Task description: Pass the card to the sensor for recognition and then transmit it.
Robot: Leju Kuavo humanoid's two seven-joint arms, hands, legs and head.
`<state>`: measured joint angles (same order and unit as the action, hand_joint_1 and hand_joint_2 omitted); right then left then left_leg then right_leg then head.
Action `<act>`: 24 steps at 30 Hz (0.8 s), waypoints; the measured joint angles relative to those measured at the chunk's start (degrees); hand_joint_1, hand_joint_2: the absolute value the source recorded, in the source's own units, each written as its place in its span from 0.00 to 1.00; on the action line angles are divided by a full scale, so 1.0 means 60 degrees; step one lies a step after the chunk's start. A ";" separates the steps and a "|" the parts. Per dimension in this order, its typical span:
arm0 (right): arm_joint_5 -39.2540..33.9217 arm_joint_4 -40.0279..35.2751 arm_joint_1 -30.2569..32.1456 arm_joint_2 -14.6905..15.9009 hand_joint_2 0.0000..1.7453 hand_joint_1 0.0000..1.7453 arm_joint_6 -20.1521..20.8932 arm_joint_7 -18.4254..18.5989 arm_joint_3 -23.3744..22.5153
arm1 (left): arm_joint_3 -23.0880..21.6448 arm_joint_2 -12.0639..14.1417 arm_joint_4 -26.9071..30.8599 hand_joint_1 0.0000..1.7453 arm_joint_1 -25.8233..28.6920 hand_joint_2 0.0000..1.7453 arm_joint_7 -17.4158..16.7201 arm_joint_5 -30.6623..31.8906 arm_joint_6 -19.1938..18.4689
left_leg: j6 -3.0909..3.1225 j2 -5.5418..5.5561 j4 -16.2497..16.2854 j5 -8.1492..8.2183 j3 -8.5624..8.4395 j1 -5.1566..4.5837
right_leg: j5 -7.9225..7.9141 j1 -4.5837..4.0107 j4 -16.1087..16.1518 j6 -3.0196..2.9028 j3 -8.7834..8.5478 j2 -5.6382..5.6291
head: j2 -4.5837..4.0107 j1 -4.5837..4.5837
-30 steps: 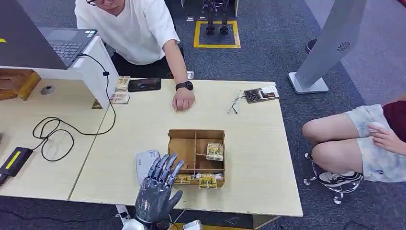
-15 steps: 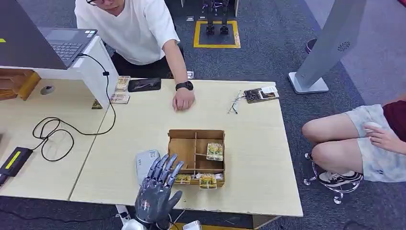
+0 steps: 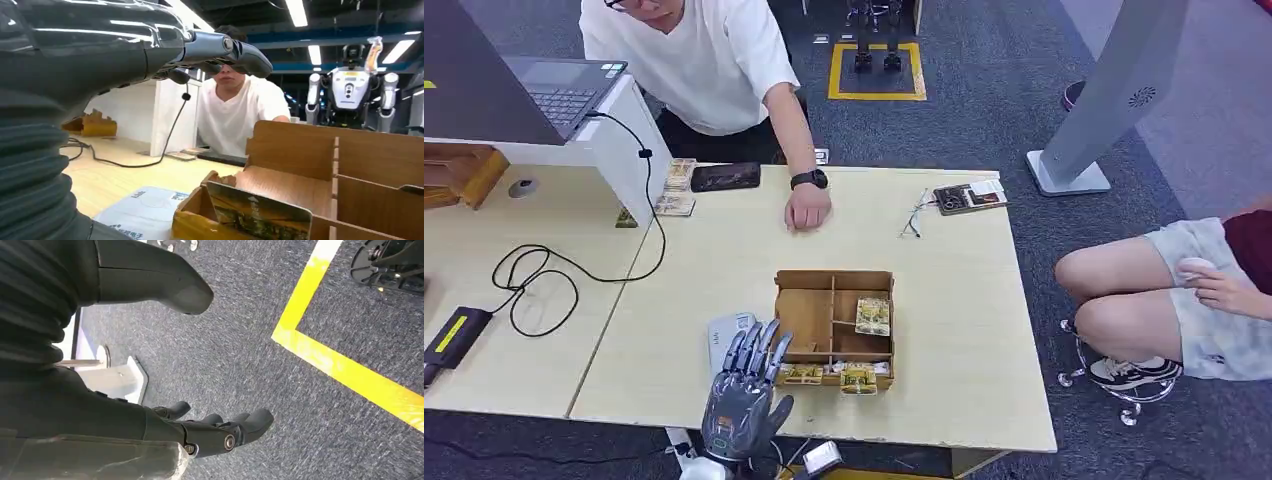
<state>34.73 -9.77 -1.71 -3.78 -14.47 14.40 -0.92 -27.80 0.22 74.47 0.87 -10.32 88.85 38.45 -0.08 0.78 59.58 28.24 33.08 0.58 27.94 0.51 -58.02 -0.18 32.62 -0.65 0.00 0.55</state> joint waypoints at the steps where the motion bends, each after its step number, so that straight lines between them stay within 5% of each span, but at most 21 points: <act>1: 0.0004 0.0000 -0.0002 0.0000 1.00 0.00 0.0000 0.0004 -0.0011 | -0.0102 0.0055 -0.0055 0.00 -0.0070 1.00 -0.0291 0.0000 0.0000 | 0.0000 0.0000 0.0000 0.0000 0.0000 0.0000 | 0.0000 0.0000 0.0000 0.0000 0.0000 0.0000 | 0.0000 0.0004; 7: 0.0117 -0.0004 -0.0003 0.0000 1.00 0.00 0.0000 0.0015 -0.0098 | -0.0962 0.0445 -0.0335 0.00 -0.0469 1.00 -0.1685 0.0000 0.0000 | 0.0000 0.0000 0.0000 0.0000 0.0000 0.0000 | 0.0000 0.0000 0.0000 0.0000 -0.0001 0.0000 | 0.0000 0.0004; 14: 0.0135 -0.0004 -0.0002 0.0000 1.00 0.00 0.0000 0.0015 -0.0131 | -0.1461 0.0710 -0.0408 0.00 -0.0630 1.00 -0.1977 0.0000 0.0000 | 0.0000 -0.0001 0.0000 0.0000 0.0000 0.0000 | 0.0000 0.0000 0.0000 0.0000 0.0000 0.0000 | 0.0000 0.0000; 15: 0.0135 -0.0004 -0.0002 0.0000 1.00 0.00 0.0000 0.0015 -0.0131 | -0.1493 0.0729 -0.0408 0.07 -0.0641 1.00 -0.1977 0.0000 0.0000 | 0.0000 -0.0001 0.0000 0.0000 0.0000 0.0000 | 0.0000 0.0000 0.0000 0.0000 0.0000 0.0000 | 0.0000 0.0004; 16: 0.0138 0.0000 -0.0002 0.0000 1.00 0.00 0.0000 0.0015 -0.0135 | -0.1530 0.0754 -0.0408 1.00 -0.0649 1.00 -0.1977 0.0000 0.0000 | 0.0000 -0.0001 0.0000 0.0000 0.0000 0.0000 | 0.0000 0.0000 0.0000 0.0000 0.0000 0.0000 | 0.0000 0.0004; 24: 0.0171 0.0000 0.0000 0.0000 1.00 0.00 -0.0004 0.0015 -0.0171 | -0.1526 0.0696 -0.0233 1.00 -0.0470 1.00 -0.0640 0.0004 0.0000 | 0.0000 0.0000 0.0000 0.0000 0.0000 0.0000 | 0.0000 0.0000 0.0000 0.0000 -0.0001 0.0000 | 0.0000 0.0000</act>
<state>35.76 -9.77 -1.71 -3.78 -14.49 14.49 -1.95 -36.96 4.39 73.07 -1.95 -14.16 88.87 38.45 -0.08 0.78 59.58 28.24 33.08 0.58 27.94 0.51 -58.02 -0.18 32.61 -0.65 0.00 0.55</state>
